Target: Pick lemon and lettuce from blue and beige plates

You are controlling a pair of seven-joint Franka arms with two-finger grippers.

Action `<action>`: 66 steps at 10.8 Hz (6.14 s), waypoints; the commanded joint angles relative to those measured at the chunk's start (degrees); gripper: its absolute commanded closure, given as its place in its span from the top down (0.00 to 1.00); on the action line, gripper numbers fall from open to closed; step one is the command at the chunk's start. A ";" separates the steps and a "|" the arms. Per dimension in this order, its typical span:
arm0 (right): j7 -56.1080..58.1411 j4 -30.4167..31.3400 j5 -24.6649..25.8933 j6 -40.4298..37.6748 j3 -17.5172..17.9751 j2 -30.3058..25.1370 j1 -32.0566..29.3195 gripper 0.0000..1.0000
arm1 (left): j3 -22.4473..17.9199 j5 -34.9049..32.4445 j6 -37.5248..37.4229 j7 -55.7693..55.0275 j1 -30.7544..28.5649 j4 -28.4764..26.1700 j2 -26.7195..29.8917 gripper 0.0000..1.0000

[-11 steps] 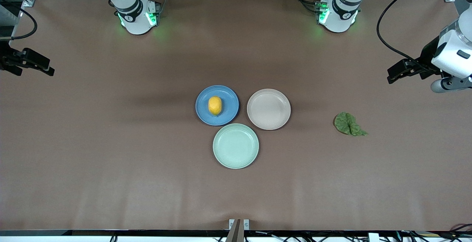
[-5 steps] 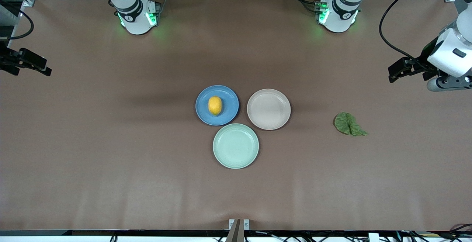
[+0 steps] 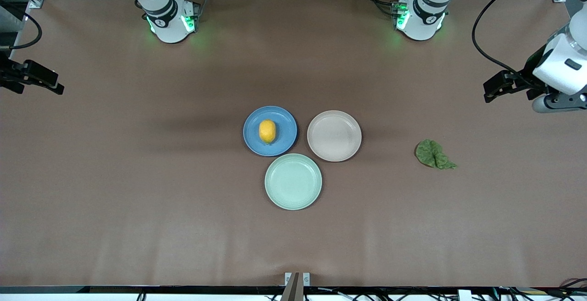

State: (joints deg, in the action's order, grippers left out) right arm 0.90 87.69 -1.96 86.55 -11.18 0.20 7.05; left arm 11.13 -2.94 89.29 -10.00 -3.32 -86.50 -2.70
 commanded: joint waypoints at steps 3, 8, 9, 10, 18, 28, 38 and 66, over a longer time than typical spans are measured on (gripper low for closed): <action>-0.63 -0.15 0.72 -0.42 0.11 -0.64 -0.37 1.00 | -0.23 1.01 -0.87 1.48 -0.54 1.07 0.50 1.00; -0.63 -0.50 0.64 -1.12 0.11 -0.02 -1.34 1.00 | -0.32 0.92 -0.87 1.56 -0.54 1.07 0.32 1.00; -0.63 -0.50 0.64 -1.12 0.11 -0.02 -1.25 1.00 | -0.32 1.01 -0.87 1.56 -0.54 1.07 0.32 1.00; -0.63 -0.50 0.64 -1.12 0.11 -0.02 -1.25 1.00 | -0.32 1.01 -0.87 1.65 -0.54 1.07 0.32 1.00; -0.55 -0.50 0.64 -1.12 0.11 -0.02 -1.34 1.00 | -0.32 1.09 -0.87 1.74 -0.63 1.07 0.32 1.00; 0.07 -0.15 0.46 -1.21 0.28 0.59 -0.73 1.00 | -0.32 1.01 -0.87 1.74 -0.63 0.99 0.32 1.00; -9.03 3.27 -3.40 7.39 1.42 12.18 12.62 1.00 | -0.41 1.01 -0.87 2.26 -0.98 0.90 -0.64 1.00; -57.60 12.27 9.34 44.72 19.09 33.29 24.25 0.00 | -0.41 0.48 -0.87 2.71 -1.16 -0.60 -1.61 1.00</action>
State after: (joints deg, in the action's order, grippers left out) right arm -57.78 102.54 6.42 136.94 7.05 35.01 33.43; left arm 10.59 -2.87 89.03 -8.99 -3.95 -87.19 -4.61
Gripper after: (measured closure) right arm 0.396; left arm 0.000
